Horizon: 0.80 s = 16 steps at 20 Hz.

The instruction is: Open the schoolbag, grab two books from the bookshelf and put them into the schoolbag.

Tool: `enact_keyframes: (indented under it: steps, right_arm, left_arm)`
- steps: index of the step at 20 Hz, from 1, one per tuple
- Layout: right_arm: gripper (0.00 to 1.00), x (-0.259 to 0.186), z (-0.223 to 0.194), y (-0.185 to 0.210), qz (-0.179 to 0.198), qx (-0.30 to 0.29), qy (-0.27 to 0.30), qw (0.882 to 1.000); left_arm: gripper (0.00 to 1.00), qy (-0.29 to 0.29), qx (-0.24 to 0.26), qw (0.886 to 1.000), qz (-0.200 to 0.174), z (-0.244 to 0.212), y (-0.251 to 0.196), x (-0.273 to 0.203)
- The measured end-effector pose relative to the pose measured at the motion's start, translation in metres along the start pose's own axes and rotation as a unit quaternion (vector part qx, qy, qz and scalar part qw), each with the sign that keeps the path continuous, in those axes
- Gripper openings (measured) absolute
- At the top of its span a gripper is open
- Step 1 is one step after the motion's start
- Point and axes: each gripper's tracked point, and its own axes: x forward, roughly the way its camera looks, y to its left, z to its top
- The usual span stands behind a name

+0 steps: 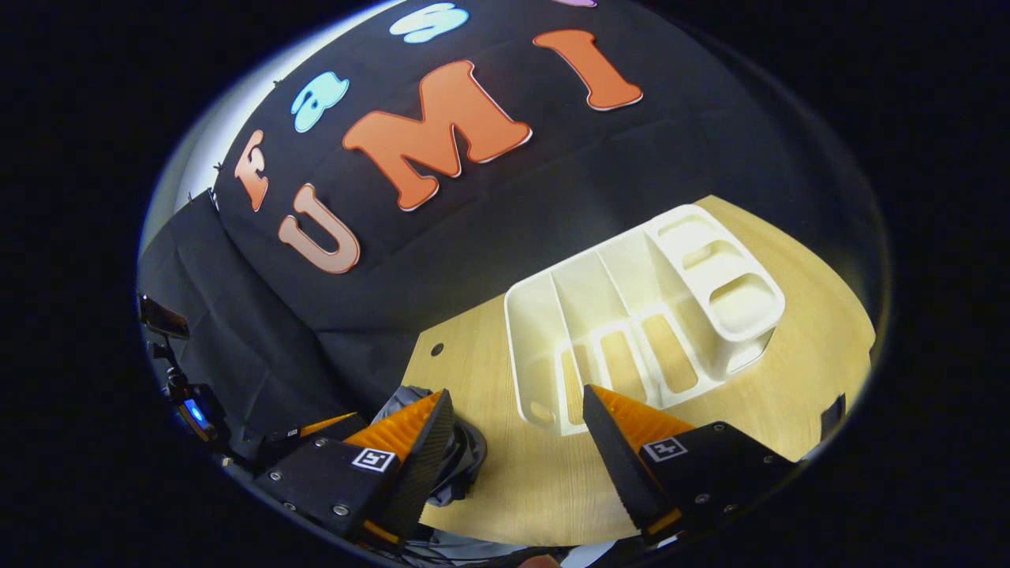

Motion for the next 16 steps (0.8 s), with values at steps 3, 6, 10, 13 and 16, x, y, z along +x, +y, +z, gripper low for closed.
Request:
enact_keyframes:
  steps: [3, 6, 10, 13, 16]
  right_arm:
    - [0.98, -0.023, 0.034, -0.018, -0.029, -0.067, -0.04, 0.997]
    - [0.98, -0.04, 0.061, -0.024, -0.045, -0.122, -0.072, 0.989]
    - [0.98, -0.059, 0.085, -0.038, -0.057, -0.145, -0.104, 0.982]
    - [0.98, -0.067, 0.097, -0.037, -0.059, -0.163, -0.122, 0.977]
    - [0.98, -0.08, 0.116, -0.032, -0.065, -0.198, -0.163, 0.964]
  left_arm:
    - [0.98, -0.03, -0.002, 0.999, 0.022, 0.021, -0.015, 0.002]
    - [0.97, -0.054, -0.006, 0.997, 0.047, 0.046, -0.032, 0.001]
    - [0.97, -0.108, -0.008, 0.99, 0.094, 0.078, -0.034, -0.013]
    - [0.97, -0.137, -0.01, 0.984, 0.112, 0.09, -0.039, -0.021]
    - [0.96, -0.174, -0.009, 0.974, 0.142, 0.107, -0.035, -0.031]
